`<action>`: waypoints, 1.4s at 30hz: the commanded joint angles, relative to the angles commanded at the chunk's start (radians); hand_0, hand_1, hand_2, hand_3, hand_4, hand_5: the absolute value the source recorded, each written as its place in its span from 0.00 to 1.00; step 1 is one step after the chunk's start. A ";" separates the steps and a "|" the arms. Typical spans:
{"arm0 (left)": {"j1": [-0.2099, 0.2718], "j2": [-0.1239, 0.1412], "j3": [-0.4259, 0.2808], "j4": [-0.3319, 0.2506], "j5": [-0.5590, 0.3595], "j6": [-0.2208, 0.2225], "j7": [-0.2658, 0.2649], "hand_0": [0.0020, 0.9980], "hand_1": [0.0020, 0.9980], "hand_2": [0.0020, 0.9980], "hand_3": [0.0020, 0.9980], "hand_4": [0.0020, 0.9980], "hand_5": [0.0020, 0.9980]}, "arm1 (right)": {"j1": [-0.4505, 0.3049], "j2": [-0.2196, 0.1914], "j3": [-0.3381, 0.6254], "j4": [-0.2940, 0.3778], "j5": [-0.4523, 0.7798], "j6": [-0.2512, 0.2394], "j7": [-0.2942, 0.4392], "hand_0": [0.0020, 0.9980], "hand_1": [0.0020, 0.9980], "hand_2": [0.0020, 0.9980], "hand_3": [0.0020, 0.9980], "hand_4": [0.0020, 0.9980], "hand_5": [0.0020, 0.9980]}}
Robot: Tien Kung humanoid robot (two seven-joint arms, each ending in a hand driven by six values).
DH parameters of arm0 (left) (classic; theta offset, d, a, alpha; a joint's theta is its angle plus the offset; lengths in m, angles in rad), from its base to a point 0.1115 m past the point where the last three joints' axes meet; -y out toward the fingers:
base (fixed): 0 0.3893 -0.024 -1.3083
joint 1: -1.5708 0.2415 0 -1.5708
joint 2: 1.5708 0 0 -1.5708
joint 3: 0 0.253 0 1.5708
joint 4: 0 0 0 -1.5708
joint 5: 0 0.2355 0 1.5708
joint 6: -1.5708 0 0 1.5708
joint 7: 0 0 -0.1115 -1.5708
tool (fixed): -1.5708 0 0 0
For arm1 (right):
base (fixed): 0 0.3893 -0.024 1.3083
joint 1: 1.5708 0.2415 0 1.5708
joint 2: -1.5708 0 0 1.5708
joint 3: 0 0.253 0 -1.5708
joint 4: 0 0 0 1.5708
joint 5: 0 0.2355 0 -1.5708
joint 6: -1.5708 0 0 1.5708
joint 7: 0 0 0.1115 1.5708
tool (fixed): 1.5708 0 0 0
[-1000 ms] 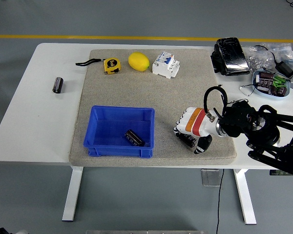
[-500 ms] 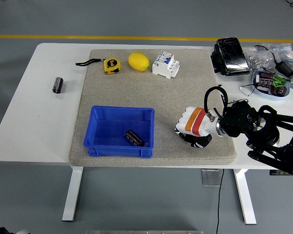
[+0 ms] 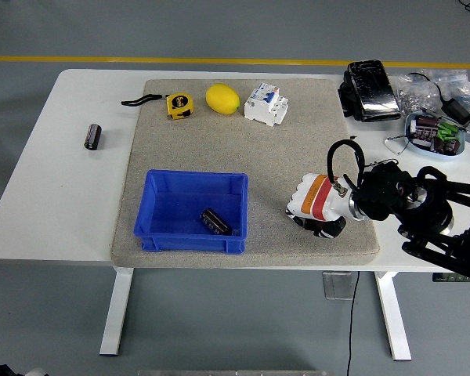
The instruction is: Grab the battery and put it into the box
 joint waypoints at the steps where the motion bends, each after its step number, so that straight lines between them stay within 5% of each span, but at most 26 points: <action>1: 0.000 0.000 0.000 0.000 0.001 0.000 0.000 0.74 0.73 0.79 0.63 0.63 0.51 | -0.001 0.000 0.002 0.000 0.002 -0.002 0.000 0.62 0.66 0.75 0.84 0.98 0.21; 17: 0.004 0.002 -0.008 -0.001 0.016 -0.003 0.003 0.74 0.73 0.80 0.63 0.63 0.51 | 0.011 -0.018 0.000 0.019 -0.083 -0.006 0.035 0.62 0.67 0.76 0.85 0.97 0.20; 25: 0.005 0.003 -0.014 -0.001 0.028 -0.005 0.005 0.74 0.73 0.80 0.63 0.63 0.51 | 0.041 -0.033 -0.036 0.054 -0.083 -0.041 0.082 0.56 0.63 0.72 0.76 0.96 0.17; 33: -0.002 0.003 -0.004 -0.003 0.019 -0.005 0.002 0.74 0.73 0.80 0.63 0.63 0.51 | 0.050 -0.031 -0.052 0.016 -0.083 -0.115 0.123 0.54 0.62 0.70 0.73 0.94 0.16; 42: -0.006 0.002 0.003 -0.003 0.012 -0.005 -0.002 0.74 0.73 0.80 0.63 0.63 0.51 | 0.023 -0.040 -0.037 -0.037 -0.083 -0.112 0.079 0.54 0.62 0.70 0.68 0.93 0.17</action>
